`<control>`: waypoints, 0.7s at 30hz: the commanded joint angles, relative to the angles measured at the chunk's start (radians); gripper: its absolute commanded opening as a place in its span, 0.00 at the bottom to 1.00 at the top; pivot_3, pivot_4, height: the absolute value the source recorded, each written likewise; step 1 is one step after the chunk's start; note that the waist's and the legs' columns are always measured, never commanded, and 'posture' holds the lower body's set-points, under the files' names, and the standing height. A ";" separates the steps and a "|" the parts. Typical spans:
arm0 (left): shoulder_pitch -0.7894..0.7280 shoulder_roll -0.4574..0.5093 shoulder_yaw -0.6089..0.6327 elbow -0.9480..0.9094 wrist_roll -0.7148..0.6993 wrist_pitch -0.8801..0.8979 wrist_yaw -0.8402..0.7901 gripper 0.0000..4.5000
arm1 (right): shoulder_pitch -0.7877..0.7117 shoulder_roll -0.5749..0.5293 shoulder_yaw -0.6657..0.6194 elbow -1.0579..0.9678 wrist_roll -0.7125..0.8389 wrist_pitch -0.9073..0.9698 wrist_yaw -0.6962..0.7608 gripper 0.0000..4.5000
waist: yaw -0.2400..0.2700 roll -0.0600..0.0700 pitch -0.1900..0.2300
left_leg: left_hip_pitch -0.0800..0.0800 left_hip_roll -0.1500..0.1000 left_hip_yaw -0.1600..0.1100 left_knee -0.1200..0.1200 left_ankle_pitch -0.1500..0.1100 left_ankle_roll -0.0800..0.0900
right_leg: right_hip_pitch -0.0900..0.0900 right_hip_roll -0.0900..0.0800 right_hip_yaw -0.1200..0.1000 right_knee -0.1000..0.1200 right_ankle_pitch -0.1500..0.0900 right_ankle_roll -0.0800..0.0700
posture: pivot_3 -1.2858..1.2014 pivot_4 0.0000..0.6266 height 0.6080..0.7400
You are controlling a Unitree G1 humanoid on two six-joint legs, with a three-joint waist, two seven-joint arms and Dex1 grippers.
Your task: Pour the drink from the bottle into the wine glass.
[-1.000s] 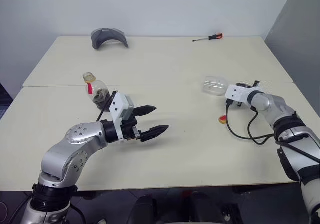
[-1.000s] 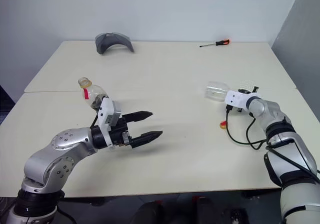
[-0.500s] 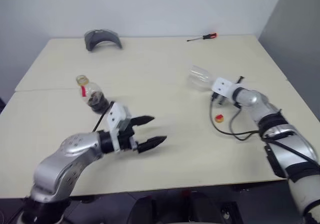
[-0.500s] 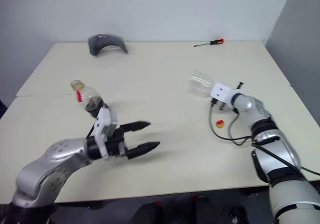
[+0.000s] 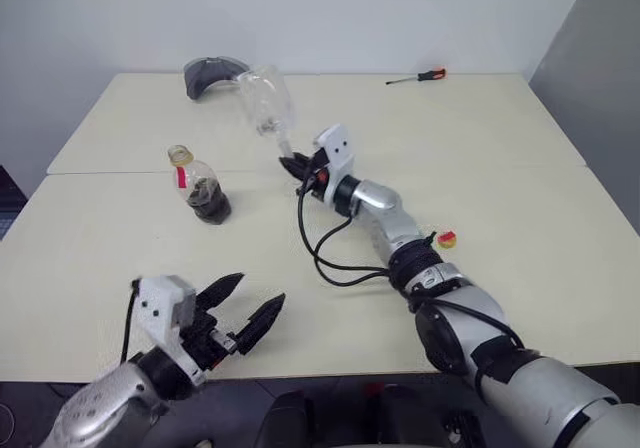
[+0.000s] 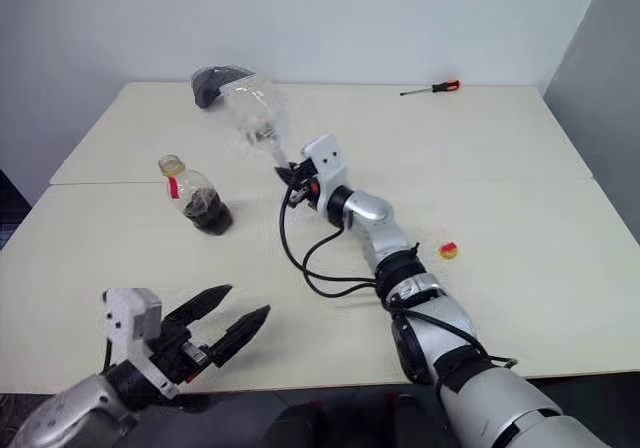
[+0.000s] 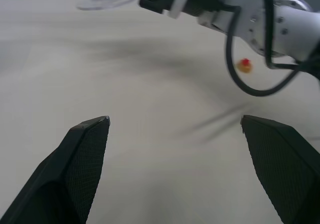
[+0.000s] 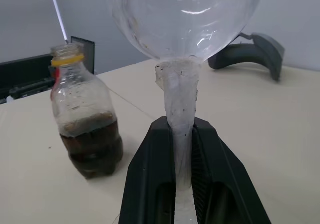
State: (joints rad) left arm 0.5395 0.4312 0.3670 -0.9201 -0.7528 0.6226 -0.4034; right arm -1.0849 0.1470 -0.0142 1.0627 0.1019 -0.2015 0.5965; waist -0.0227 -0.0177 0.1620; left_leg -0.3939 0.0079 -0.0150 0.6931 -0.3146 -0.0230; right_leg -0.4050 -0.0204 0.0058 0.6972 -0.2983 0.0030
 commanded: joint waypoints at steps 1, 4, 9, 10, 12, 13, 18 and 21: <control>0.067 -0.034 -0.014 -0.071 0.081 -0.075 0.036 1.00 | 0.026 0.049 -0.023 0.063 0.004 -0.078 -0.071 0.03 | -0.003 0.000 0.000 | 0.000 0.000 0.000 0.000 0.000 0.000 | 0.000 0.000 0.000 0.000 0.000 0.000 | 0.52 0.24 1.00; 0.039 -0.047 -0.019 -0.070 0.077 -0.081 0.073 1.00 | 0.079 0.050 -0.003 0.139 -0.031 -0.092 -0.121 0.03 | -0.004 0.000 0.000 | 0.001 0.000 0.001 -0.001 0.000 0.000 | 0.000 0.001 0.001 0.000 -0.001 -0.001 | 0.52 0.24 1.00; -0.009 -0.038 -0.010 -0.069 0.050 -0.072 0.111 1.00 | 0.132 0.008 0.061 0.186 -0.114 -0.060 -0.201 0.03 | -0.009 0.001 -0.004 | 0.004 0.001 0.002 -0.002 0.000 0.000 | 0.002 0.001 0.001 0.001 -0.001 -0.001 | 0.52 0.24 1.00; -0.012 -0.024 -0.017 -0.071 0.063 -0.078 0.099 1.00 | 0.139 -0.007 0.085 0.188 -0.145 -0.062 -0.233 0.03 | -0.009 0.001 -0.005 | 0.004 0.001 0.002 -0.002 0.000 0.000 | 0.002 0.001 0.001 0.001 -0.001 -0.001 | 0.52 0.24 1.00; -0.042 -0.007 -0.031 -0.073 0.068 -0.081 0.099 1.00 | 0.155 -0.036 0.116 0.187 -0.184 -0.051 -0.265 0.03 | -0.007 0.001 -0.006 | 0.007 0.001 0.002 -0.003 0.000 0.000 | 0.003 0.001 0.002 0.001 -0.001 -0.001 | 0.52 0.24 1.00; -0.061 -0.005 -0.031 -0.071 0.055 -0.074 0.110 1.00 | 0.164 -0.049 0.124 0.178 -0.193 -0.055 -0.260 0.03 | -0.005 0.001 -0.007 | 0.011 0.000 0.002 -0.004 0.000 0.000 | 0.008 0.001 0.001 0.000 -0.001 -0.002 | 0.52 0.24 1.00; -0.081 0.004 -0.044 -0.094 0.038 -0.053 0.145 1.00 | 0.214 -0.123 0.137 0.068 -0.194 -0.034 -0.165 0.03 | -0.002 0.001 -0.011 | 0.039 0.000 0.000 -0.017 -0.001 0.001 | 0.037 0.001 -0.001 -0.016 -0.002 -0.002 | 0.52 0.24 1.00; -0.106 0.009 -0.047 -0.089 0.026 -0.038 0.171 1.00 | 0.263 -0.186 0.133 -0.039 -0.180 0.007 -0.116 0.03 | 0.003 0.003 -0.010 | 0.037 -0.001 -0.001 -0.017 -0.001 0.001 | 0.036 0.000 -0.001 -0.017 -0.002 -0.002 | 0.52 0.24 1.00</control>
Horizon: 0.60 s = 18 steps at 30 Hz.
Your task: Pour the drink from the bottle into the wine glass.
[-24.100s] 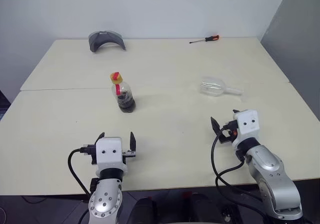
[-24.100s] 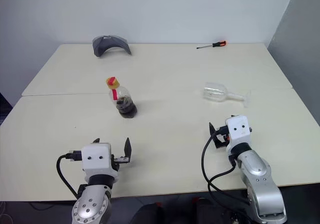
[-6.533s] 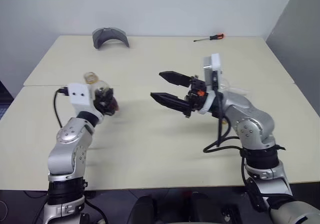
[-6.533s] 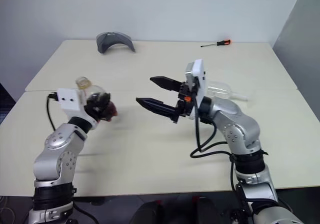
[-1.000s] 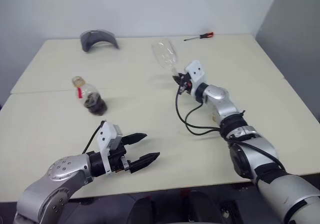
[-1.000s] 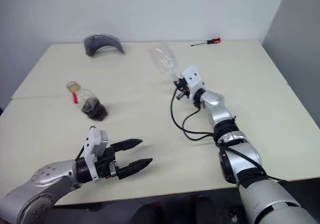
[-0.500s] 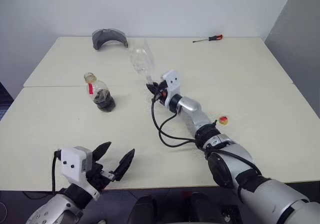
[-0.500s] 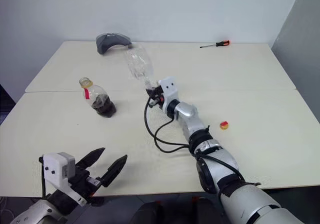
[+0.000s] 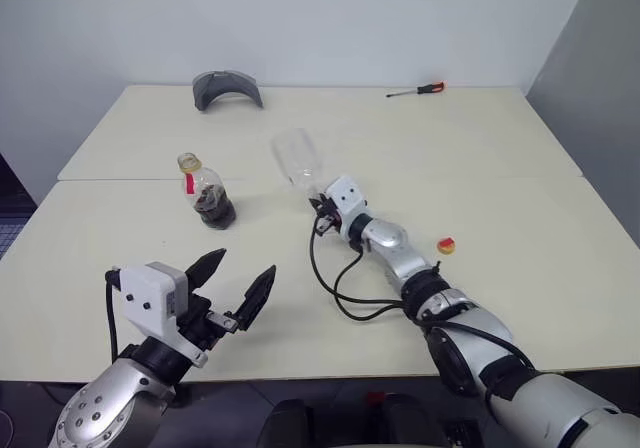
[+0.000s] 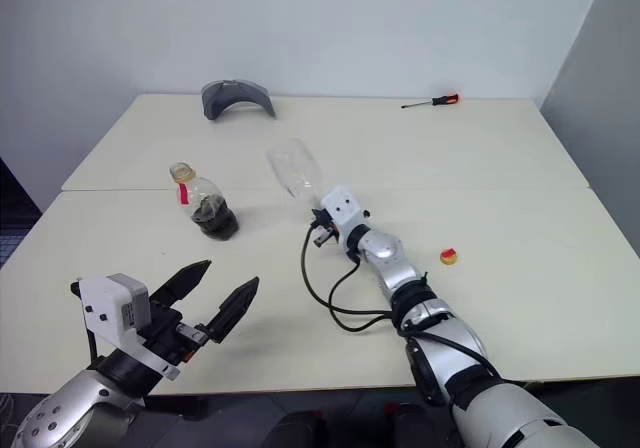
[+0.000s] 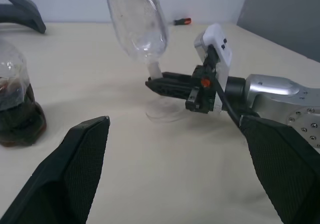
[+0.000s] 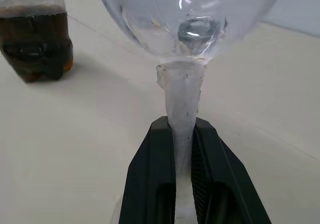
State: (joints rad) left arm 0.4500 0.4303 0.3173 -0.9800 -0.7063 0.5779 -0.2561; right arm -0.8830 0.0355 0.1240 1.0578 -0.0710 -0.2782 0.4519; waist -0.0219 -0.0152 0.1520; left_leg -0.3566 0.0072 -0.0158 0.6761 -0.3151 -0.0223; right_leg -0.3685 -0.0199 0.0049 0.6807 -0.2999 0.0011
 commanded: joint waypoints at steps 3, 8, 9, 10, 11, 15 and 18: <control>-0.042 0.024 -0.002 -0.027 -0.027 0.015 0.025 1.00 | 0.091 -0.104 -0.010 -0.120 0.007 0.125 0.053 0.03 | 0.006 0.001 0.000 | 0.000 0.000 -0.002 0.000 0.000 0.000 | 0.000 0.000 -0.001 0.001 0.000 0.000 | 0.52 0.24 1.00; -0.071 0.033 -0.014 -0.011 -0.032 0.020 0.030 1.00 | 0.072 -0.084 -0.021 -0.142 0.019 0.152 0.024 0.03 | 0.006 0.002 0.000 | -0.001 0.000 -0.002 0.000 0.000 0.000 | 0.000 0.000 -0.001 0.000 0.000 0.000 | 0.52 0.24 1.00; -0.077 0.034 -0.014 -0.007 -0.033 0.020 0.030 1.00 | 0.055 -0.072 -0.026 -0.136 0.023 0.151 0.013 0.03 | 0.006 0.002 0.000 | -0.001 0.000 -0.002 0.000 0.000 0.000 | 0.000 0.000 -0.001 0.000 0.000 0.000 | 0.52 0.24 1.00; -0.079 0.035 -0.014 -0.005 -0.033 0.020 0.029 1.00 | 0.045 -0.064 -0.028 -0.132 0.026 0.151 0.007 0.03 | 0.004 0.002 0.001 | -0.001 0.000 -0.002 0.000 0.000 0.000 | -0.001 0.000 -0.001 0.000 0.000 0.000 | 0.52 0.24 1.00; -0.080 0.033 -0.012 -0.003 -0.036 0.021 0.031 1.00 | 0.035 -0.058 -0.030 -0.128 0.027 0.151 0.002 0.03 | 0.003 0.003 0.001 | -0.001 0.000 -0.002 0.000 0.000 0.000 | -0.001 0.000 -0.001 0.000 0.000 0.000 | 0.52 0.24 1.00; -0.090 0.032 -0.021 -0.001 -0.033 0.019 0.036 1.00 | -0.027 -0.008 -0.050 -0.072 0.046 0.149 -0.017 0.03 | -0.007 0.003 0.002 | -0.003 0.001 -0.001 0.000 0.000 0.000 | -0.003 0.001 -0.001 0.001 0.000 0.000 | 0.52 0.24 1.00; -0.089 0.024 -0.025 -0.005 -0.007 0.007 0.048 1.00 | -0.040 0.017 -0.060 -0.046 0.059 0.140 -0.004 0.03 | -0.010 0.004 0.003 | -0.005 0.001 -0.001 0.000 0.000 0.000 | -0.005 0.001 -0.001 0.001 0.000 0.000 | 0.52 0.24 1.00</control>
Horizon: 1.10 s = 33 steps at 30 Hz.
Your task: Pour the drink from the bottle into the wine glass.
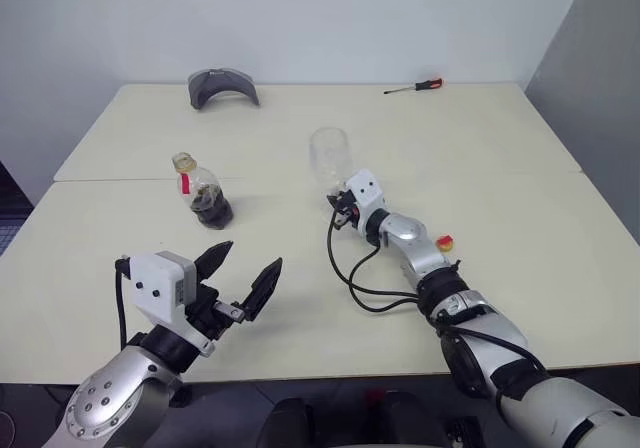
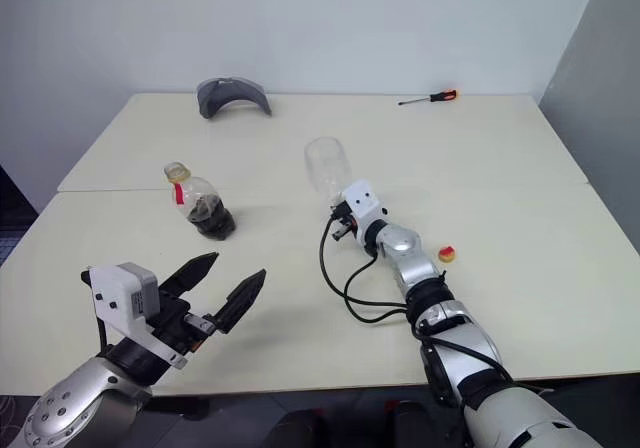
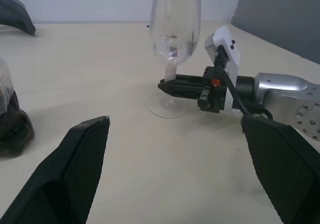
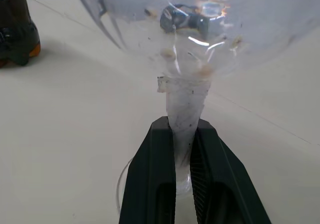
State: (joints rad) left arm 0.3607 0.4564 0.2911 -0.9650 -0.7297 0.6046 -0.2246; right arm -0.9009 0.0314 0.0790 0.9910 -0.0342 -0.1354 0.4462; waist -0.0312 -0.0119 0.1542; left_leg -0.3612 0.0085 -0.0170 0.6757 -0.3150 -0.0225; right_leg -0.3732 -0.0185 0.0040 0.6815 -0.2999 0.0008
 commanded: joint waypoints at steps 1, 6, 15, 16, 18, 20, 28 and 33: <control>0.002 -0.006 0.002 -0.020 0.028 -0.024 0.023 1.00 | -0.024 0.028 -0.026 0.026 0.036 0.007 0.010 0.03 | -0.001 0.000 0.001 | 0.000 0.000 0.000 0.000 0.000 0.000 | 0.000 0.000 0.000 0.000 0.000 0.000 | 0.52 0.24 1.00; 0.003 -0.012 0.008 -0.011 0.062 -0.040 0.029 1.00 | -0.022 0.037 -0.057 0.035 0.073 0.036 0.043 0.03 | -0.001 0.001 0.001 | -0.001 0.000 0.001 -0.001 0.000 0.000 | -0.001 0.000 0.001 -0.001 0.000 0.000 | 0.52 0.24 1.00; -0.005 -0.009 0.004 0.006 0.074 -0.059 0.005 1.00 | 0.015 0.010 -0.021 -0.014 0.039 -0.006 0.070 0.52 | -0.001 0.000 0.006 | -0.002 0.000 0.001 -0.001 0.000 0.000 | -0.002 0.000 0.001 -0.001 0.000 0.000 | 0.52 0.24 1.00; -0.014 -0.007 -0.003 0.006 0.078 -0.061 0.003 1.00 | 0.022 0.006 -0.013 -0.023 0.032 -0.010 0.068 0.59 | -0.001 0.001 0.006 | -0.002 0.000 0.001 -0.001 0.000 0.000 | -0.003 0.000 0.001 -0.001 0.000 0.000 | 0.52 0.24 1.00; -0.027 -0.011 -0.009 0.006 0.076 -0.056 0.010 1.00 | 0.032 -0.002 0.001 -0.034 0.019 -0.016 0.062 0.76 | -0.001 0.001 0.007 | -0.003 0.000 0.001 -0.001 0.000 0.000 | -0.004 0.000 0.001 -0.001 0.000 0.000 | 0.52 0.24 1.00; -0.035 -0.011 -0.014 0.009 0.079 -0.054 0.013 1.00 | 0.044 -0.004 0.001 -0.052 0.023 -0.009 0.068 0.89 | -0.001 0.001 0.007 | -0.003 0.000 0.001 -0.001 0.000 0.000 | -0.004 0.000 0.001 -0.001 0.000 0.000 | 0.52 0.24 1.00; -0.010 -0.024 0.004 0.019 0.104 -0.058 0.036 1.00 | 0.193 -0.107 -0.010 -0.389 0.083 0.150 0.184 0.98 | 0.000 0.000 0.007 | -0.004 0.000 0.001 -0.001 0.000 0.000 | -0.004 0.000 0.001 -0.001 0.000 0.000 | 0.52 0.24 1.00; 0.035 -0.090 0.050 0.119 0.163 -0.096 0.080 1.00 | 0.367 -0.274 -0.025 -0.783 0.161 0.358 0.283 0.98 | 0.007 0.001 0.009 | -0.004 0.000 0.001 -0.002 0.000 0.000 | -0.004 0.000 0.001 -0.002 0.000 0.000 | 0.52 0.24 1.00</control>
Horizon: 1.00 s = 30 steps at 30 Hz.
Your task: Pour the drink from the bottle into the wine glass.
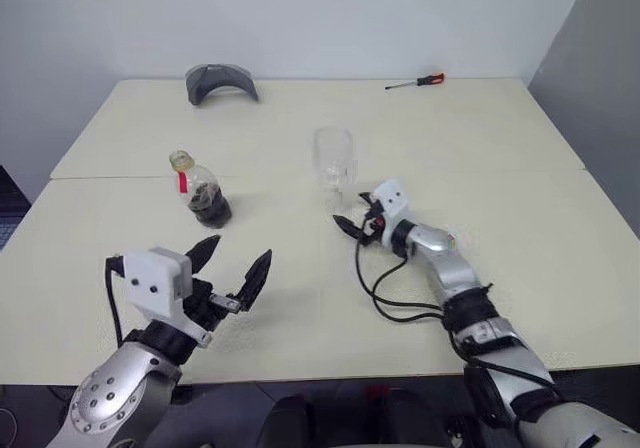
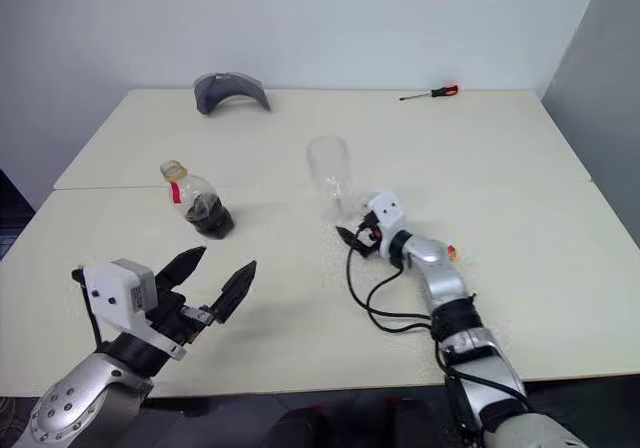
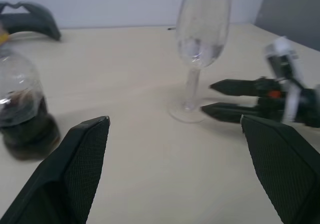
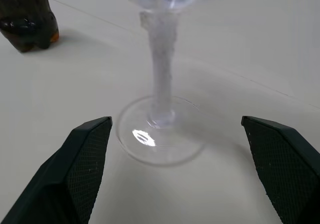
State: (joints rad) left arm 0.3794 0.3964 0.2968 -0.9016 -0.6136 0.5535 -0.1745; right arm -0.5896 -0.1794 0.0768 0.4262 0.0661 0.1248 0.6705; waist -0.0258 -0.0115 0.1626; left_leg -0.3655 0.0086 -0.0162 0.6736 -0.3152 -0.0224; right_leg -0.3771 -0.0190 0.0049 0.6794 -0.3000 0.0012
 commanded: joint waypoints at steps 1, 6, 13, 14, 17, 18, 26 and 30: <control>0.017 -0.044 0.058 0.101 0.079 -0.064 0.044 1.00 | 0.103 -0.111 -0.032 -0.317 0.095 0.142 0.092 0.98 | 0.001 0.000 0.001 | 0.000 0.000 0.000 0.000 0.000 0.000 | 0.000 0.000 0.000 0.000 0.000 0.000 | 0.52 0.24 1.00; -0.050 -0.075 0.068 0.253 0.214 -0.165 0.084 1.00 | 0.285 -0.243 -0.141 -0.702 0.509 0.379 0.297 0.98 | -0.003 -0.004 0.005 | 0.001 0.000 0.000 -0.007 0.000 0.000 | -0.002 0.001 0.000 -0.001 0.000 0.000 | 0.52 0.24 1.00; -0.205 -0.061 0.068 0.401 0.289 -0.223 0.077 1.00 | 0.343 -0.291 -0.117 -0.837 0.645 0.454 0.322 0.98 | -0.004 -0.009 0.007 | 0.001 0.001 0.000 -0.008 0.000 0.000 | -0.002 0.001 0.000 -0.001 0.000 0.000 | 0.52 0.24 1.00; -0.234 -0.052 0.067 0.428 0.294 -0.230 0.069 1.00 | 0.336 -0.274 -0.107 -0.849 0.644 0.452 0.296 0.98 | -0.003 -0.009 0.007 | 0.001 0.000 0.000 -0.008 0.000 0.000 | -0.002 0.001 0.000 -0.001 0.000 0.000 | 0.52 0.24 1.00; -0.288 -0.045 0.067 0.476 0.298 -0.233 0.056 1.00 | 0.326 -0.250 -0.090 -0.873 0.650 0.454 0.256 0.98 | 0.000 -0.010 0.007 | 0.001 0.001 -0.001 -0.008 0.000 -0.001 | -0.003 0.001 -0.001 -0.001 0.000 0.000 | 0.52 0.24 1.00; -0.297 -0.048 0.067 0.483 0.296 -0.231 0.055 1.00 | 0.325 -0.249 -0.087 -0.880 0.652 0.453 0.252 0.98 | 0.001 -0.010 0.008 | 0.000 0.000 -0.001 -0.008 0.000 -0.001 | -0.003 0.001 -0.001 -0.001 0.000 0.000 | 0.52 0.24 1.00; -0.384 -0.028 0.049 0.592 0.270 -0.238 -0.044 1.00 | 0.323 -0.230 -0.056 -0.898 0.645 0.433 0.212 0.98 | 0.002 -0.015 0.011 | 0.000 0.000 0.000 -0.008 0.001 -0.001 | -0.003 0.000 -0.001 -0.002 0.000 0.000 | 0.52 0.24 1.00; -0.415 -0.022 0.054 0.664 0.302 -0.286 -0.055 1.00 | 0.308 -0.228 -0.051 -0.873 0.628 0.410 0.204 0.98 | 0.001 -0.015 0.011 | 0.000 0.000 0.000 -0.008 0.001 -0.001 | -0.003 0.000 -0.001 -0.002 0.000 0.000 | 0.52 0.24 1.00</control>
State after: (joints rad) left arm -0.0181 0.3607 0.3376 -0.2357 -0.3268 0.3061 -0.2286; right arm -0.2627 -0.4109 0.0329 -0.4325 0.6894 0.5626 0.8765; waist -0.0245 -0.0266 0.1734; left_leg -0.3654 0.0086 -0.0166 0.6654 -0.3145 -0.0236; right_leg -0.3800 -0.0191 0.0037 0.6775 -0.3003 0.0015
